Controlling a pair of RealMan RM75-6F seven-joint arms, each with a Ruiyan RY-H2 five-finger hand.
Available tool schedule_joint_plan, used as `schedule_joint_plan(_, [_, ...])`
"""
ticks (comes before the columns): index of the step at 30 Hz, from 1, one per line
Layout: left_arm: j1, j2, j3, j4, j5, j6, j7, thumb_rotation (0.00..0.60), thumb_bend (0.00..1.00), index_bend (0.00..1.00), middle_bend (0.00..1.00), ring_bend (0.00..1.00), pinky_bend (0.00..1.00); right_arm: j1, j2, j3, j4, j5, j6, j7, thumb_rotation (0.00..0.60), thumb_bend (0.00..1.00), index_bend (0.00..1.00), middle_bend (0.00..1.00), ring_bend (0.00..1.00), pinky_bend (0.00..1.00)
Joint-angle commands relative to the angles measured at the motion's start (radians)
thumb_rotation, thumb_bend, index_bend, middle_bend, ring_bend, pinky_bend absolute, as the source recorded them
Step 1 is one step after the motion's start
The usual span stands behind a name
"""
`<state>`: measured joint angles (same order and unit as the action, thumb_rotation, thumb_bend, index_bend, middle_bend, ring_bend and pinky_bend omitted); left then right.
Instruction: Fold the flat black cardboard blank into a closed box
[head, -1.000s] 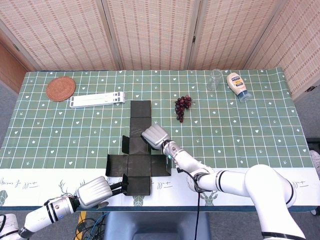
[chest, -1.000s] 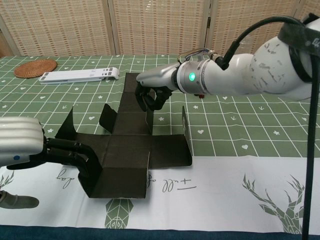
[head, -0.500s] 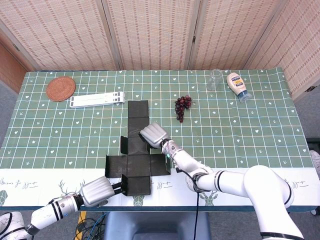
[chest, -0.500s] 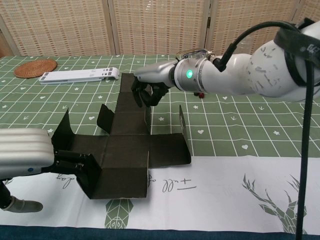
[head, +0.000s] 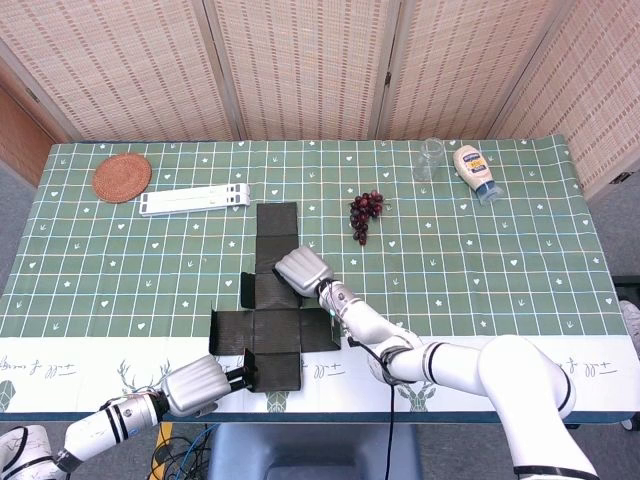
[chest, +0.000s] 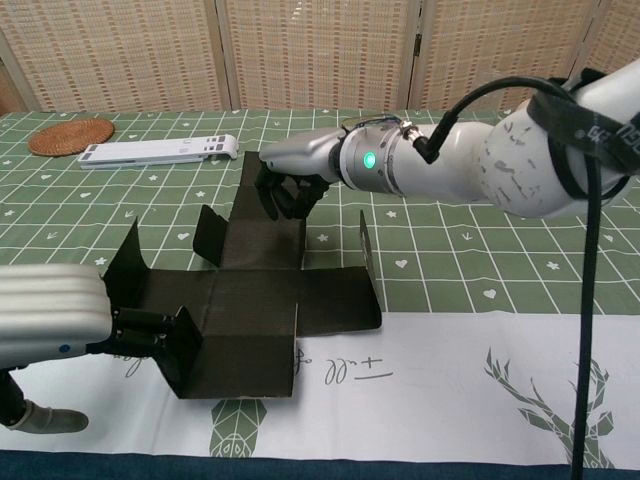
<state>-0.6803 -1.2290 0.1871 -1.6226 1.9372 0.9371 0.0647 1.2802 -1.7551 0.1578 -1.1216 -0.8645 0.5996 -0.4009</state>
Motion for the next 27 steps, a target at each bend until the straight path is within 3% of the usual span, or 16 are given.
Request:
schedule_joint_plan(1, [-0.003,-0.001,0.006,0.002,-0.002,-0.005,0.008,0.600,0.26,0.26,0.15,0.80,0.82,0.005,-0.004,-0.024,0.013,0.020,-0.015,-0.036,0.600,0.84,0.44,0.45,0.90,1.00])
schedule_joint_plan(11, [-0.001,0.013,0.008,-0.001,-0.050,-0.042,0.093,0.600,0.26,0.31,0.16,0.80,0.82,0.006,0.044,-0.065,-0.058,0.088,-0.001,-0.120,0.600,0.84,0.44,0.51,0.90,1.00])
schedule_joint_plan(27, [0.029,0.103,-0.022,-0.026,-0.186,-0.055,0.202,0.600,0.26,0.32,0.18,0.80,0.82,-0.004,0.176,-0.129,-0.339,0.133,0.037,-0.164,0.600,0.84,0.44,0.55,0.90,1.00])
